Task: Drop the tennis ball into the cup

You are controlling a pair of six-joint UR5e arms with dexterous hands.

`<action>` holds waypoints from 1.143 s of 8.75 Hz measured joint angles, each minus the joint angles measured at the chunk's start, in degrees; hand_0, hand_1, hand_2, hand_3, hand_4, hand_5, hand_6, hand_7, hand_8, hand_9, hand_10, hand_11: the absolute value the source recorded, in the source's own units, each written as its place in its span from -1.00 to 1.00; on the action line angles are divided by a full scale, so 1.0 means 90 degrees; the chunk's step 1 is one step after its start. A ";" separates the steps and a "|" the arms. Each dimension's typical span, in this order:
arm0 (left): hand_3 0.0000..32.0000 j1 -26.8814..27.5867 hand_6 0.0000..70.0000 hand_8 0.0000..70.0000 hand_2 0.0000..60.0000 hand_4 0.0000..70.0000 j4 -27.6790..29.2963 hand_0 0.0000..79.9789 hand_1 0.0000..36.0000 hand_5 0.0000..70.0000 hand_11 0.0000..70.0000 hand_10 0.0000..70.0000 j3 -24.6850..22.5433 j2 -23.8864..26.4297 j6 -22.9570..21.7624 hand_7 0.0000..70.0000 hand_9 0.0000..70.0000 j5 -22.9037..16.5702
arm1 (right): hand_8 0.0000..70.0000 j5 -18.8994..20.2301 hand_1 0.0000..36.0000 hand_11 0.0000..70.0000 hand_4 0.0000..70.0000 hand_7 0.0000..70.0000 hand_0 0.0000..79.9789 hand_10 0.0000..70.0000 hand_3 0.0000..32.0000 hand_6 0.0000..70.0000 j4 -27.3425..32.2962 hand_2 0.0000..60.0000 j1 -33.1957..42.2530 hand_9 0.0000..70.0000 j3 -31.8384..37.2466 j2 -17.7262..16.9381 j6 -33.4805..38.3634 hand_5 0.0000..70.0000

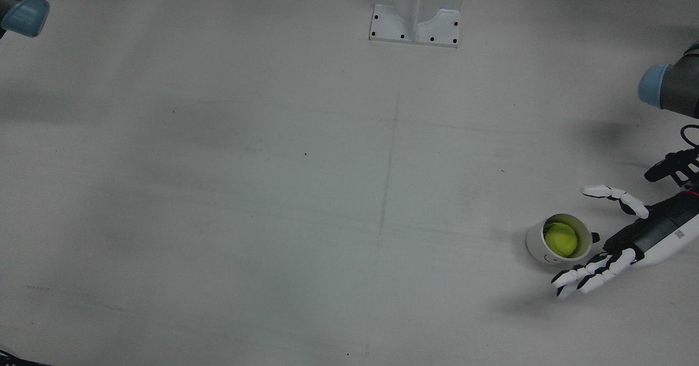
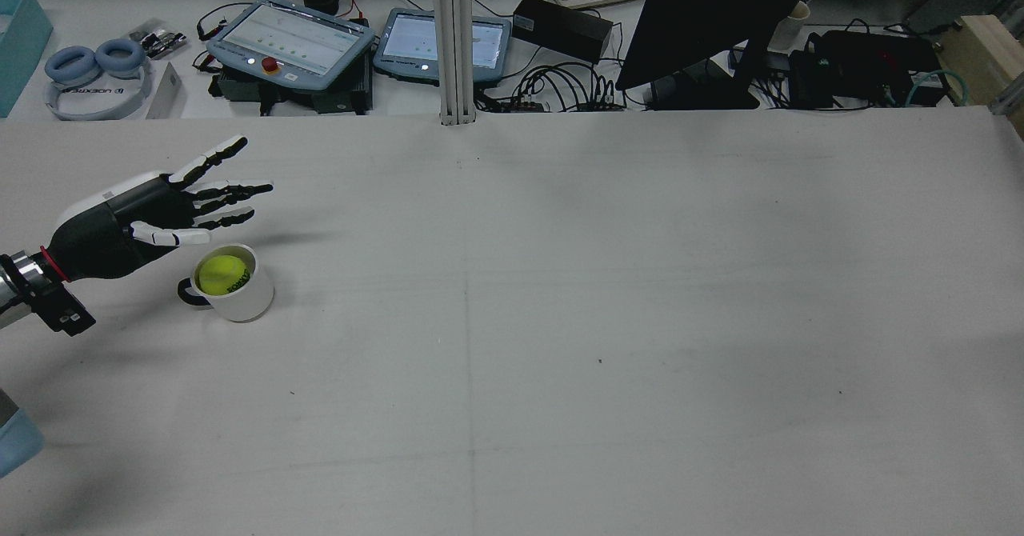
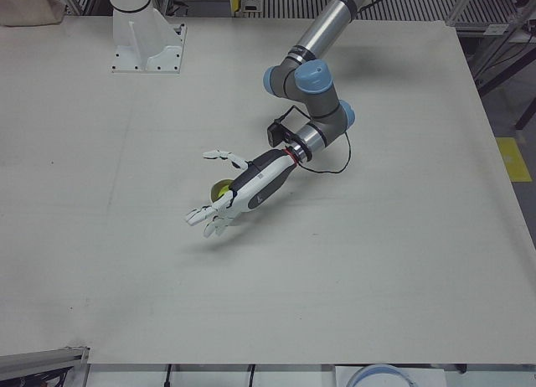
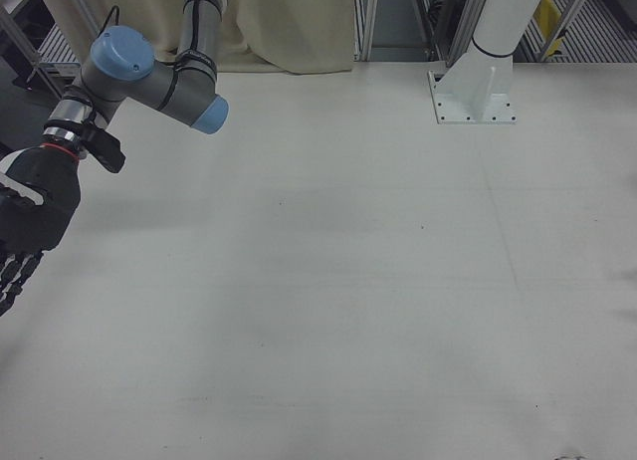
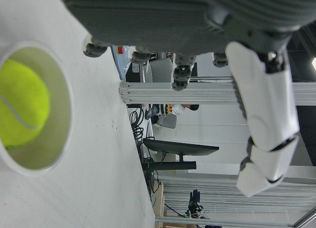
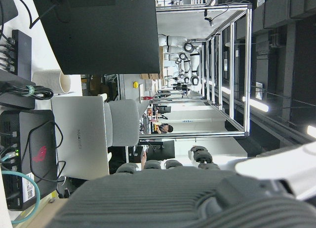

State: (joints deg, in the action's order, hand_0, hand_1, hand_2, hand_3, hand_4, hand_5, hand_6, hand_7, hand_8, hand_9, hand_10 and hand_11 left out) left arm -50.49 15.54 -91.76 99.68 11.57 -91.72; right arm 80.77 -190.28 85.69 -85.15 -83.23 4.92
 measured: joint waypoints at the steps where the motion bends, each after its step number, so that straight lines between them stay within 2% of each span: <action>1: 0.73 -0.0002 -0.79 -0.95 -0.12 -1.00 0.0013 0.11 -0.07 -0.83 -0.93 -0.99 -0.0002 -0.0017 -0.0018 -0.82 -1.00 0.0014 | -1.00 0.0000 -1.00 -1.00 -1.00 -1.00 -1.00 -1.00 -1.00 -1.00 0.0000 -1.00 0.0000 -1.00 -0.0001 0.0000 0.0000 -1.00; 2: 0.71 -0.0113 -0.37 -0.89 0.03 -1.00 -0.0073 0.14 -0.06 -0.73 -0.97 -1.00 0.0012 -0.0002 -0.0081 -0.92 -1.00 0.0047 | -1.00 0.0000 -1.00 -1.00 -1.00 -1.00 -1.00 -1.00 -1.00 -1.00 0.0000 -1.00 0.0000 -1.00 -0.0001 0.0000 0.0000 -1.00; 3: 0.69 -0.0599 -0.46 -0.91 0.09 -1.00 -0.0338 0.17 0.09 -0.73 -0.93 -0.99 0.0071 0.0155 -0.0148 -0.87 -1.00 0.0097 | -1.00 0.0000 -1.00 -1.00 -1.00 -1.00 -1.00 -1.00 -1.00 -1.00 0.0000 -1.00 0.0000 -1.00 -0.0001 0.0000 -0.0003 -1.00; 4: 0.54 -0.1272 -0.56 -0.93 0.20 -1.00 -0.0590 0.21 0.28 -0.74 -0.89 -0.97 0.0275 0.0413 -0.0173 -0.81 -0.99 0.0111 | -1.00 0.0000 -1.00 -1.00 -1.00 -1.00 -1.00 -1.00 -1.00 -1.00 0.0000 -1.00 0.0000 -1.00 -0.0001 0.0000 -0.0004 -1.00; 5: 0.50 -0.2013 -0.11 -0.85 0.22 -1.00 -0.0759 0.24 0.27 -0.64 -0.86 -0.95 0.0628 0.0696 -0.0179 -0.87 -1.00 0.0073 | -1.00 0.0000 -1.00 -1.00 -1.00 -1.00 -1.00 -1.00 -1.00 -1.00 0.0000 -1.00 -0.0003 -1.00 0.0001 0.0000 -0.0005 -1.00; 6: 0.49 -0.2702 -0.44 -0.91 0.08 -1.00 -0.0851 0.25 0.30 -0.71 -0.86 -0.95 0.1060 0.0942 -0.0179 -0.79 -0.99 0.0020 | -1.00 0.0000 -1.00 -1.00 -1.00 -1.00 -1.00 -1.00 -1.00 -1.00 0.0000 -1.00 -0.0003 -1.00 0.0008 0.0000 -0.0004 -1.00; 7: 0.46 -0.3224 -0.54 -0.92 -0.03 -1.00 -0.0892 0.26 0.28 -0.73 -0.84 -0.93 0.1474 0.1113 -0.0175 -0.76 -0.99 -0.0035 | -1.00 0.0000 -1.00 -1.00 -1.00 -1.00 -1.00 -1.00 -1.00 -1.00 0.0000 -1.00 -0.0006 -1.00 0.0018 0.0000 -0.0002 -1.00; 8: 0.49 -0.3491 0.13 -0.80 0.05 -1.00 -0.0903 0.25 0.19 -0.60 -0.82 -0.92 0.1729 0.1184 -0.0171 -0.87 -1.00 -0.0069 | -1.00 0.0000 -1.00 -1.00 -1.00 -1.00 -1.00 -1.00 -1.00 -1.00 0.0000 -1.00 -0.0006 -1.00 0.0022 0.0000 -0.0001 -1.00; 9: 0.55 -0.3637 -0.43 -0.91 -0.10 -1.00 -0.0905 0.25 0.21 -0.71 -0.82 -0.92 0.1879 0.1213 -0.0167 -0.79 -0.99 -0.0090 | -1.00 0.0000 -1.00 -1.00 -1.00 -1.00 -1.00 -1.00 -1.00 -1.00 0.0000 -1.00 -0.0006 -1.00 0.0025 0.0000 0.0000 -1.00; 10: 0.61 -0.3716 0.13 -0.80 -0.03 -1.00 -0.0906 0.25 0.14 -0.60 -0.82 -0.92 0.1956 0.1228 -0.0160 -0.87 -1.00 -0.0103 | -1.00 0.0000 -1.00 -1.00 -1.00 -1.00 -1.00 -1.00 -1.00 -1.00 0.0000 -1.00 -0.0007 -1.00 0.0031 0.0000 0.0000 -1.00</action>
